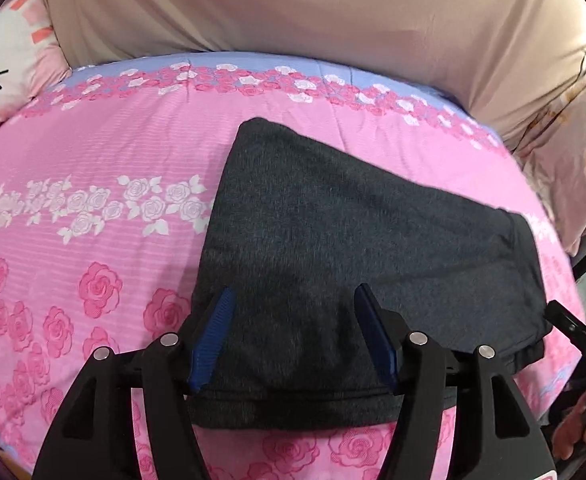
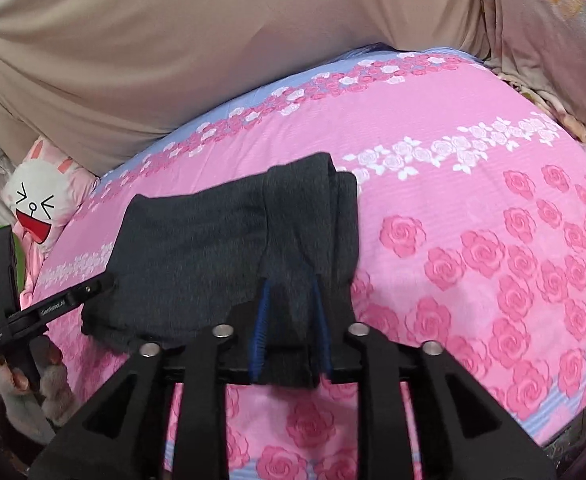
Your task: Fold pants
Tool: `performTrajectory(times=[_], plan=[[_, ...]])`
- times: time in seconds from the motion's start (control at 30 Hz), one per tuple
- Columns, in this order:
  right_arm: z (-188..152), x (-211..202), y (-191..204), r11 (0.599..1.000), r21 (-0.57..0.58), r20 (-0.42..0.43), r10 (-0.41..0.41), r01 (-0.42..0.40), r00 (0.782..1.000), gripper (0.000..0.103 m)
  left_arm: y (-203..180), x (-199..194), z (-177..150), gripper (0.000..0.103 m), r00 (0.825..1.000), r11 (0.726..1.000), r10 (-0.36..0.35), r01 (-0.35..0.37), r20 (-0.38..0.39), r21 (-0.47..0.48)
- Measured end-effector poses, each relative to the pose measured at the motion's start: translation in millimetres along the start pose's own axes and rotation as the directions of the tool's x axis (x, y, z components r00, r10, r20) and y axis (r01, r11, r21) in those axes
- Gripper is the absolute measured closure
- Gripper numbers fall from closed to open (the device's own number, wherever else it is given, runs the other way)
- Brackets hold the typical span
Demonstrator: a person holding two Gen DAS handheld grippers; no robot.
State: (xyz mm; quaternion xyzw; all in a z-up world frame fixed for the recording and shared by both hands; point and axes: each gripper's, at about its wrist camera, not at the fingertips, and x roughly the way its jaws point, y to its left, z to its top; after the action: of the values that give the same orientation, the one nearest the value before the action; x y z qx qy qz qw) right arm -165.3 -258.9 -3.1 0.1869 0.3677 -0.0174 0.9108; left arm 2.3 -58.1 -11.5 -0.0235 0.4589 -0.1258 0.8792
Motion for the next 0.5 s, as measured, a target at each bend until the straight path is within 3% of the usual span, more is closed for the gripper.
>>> performTrajectory(times=[0.03,0.27,0.43,0.5], plan=[[-4.1,2.7,1.2,1.0,-0.001,-0.014,-0.027,0.027,1.0,0.053,-1.0,0.2,-0.8,0.042,1.0,1.0,0.005,-0.005,-0.003,0.0],[-18.3,7.3,-2.2,0.999,0.019,0.0,-0.026,0.026,1.0,0.055,2.5,-5.3,-7.5,0.041,1.0,1.0,0.013,-0.014,-0.013,-0.018],[-19.0,-11.1,-5.1,0.995,0.068,0.021,0.067,-0.068,0.998,0.054,30.2,-20.4,-12.8,0.038,0.996,0.985,-0.094,0.093,0.002,-0.143],[-19.6,-8.5,-2.1,0.993,0.063,0.005,0.103,-0.103,0.995,0.054,38.7,-16.8,-14.7,0.038,0.994,0.98,-0.106,0.101,-0.016,-0.17]])
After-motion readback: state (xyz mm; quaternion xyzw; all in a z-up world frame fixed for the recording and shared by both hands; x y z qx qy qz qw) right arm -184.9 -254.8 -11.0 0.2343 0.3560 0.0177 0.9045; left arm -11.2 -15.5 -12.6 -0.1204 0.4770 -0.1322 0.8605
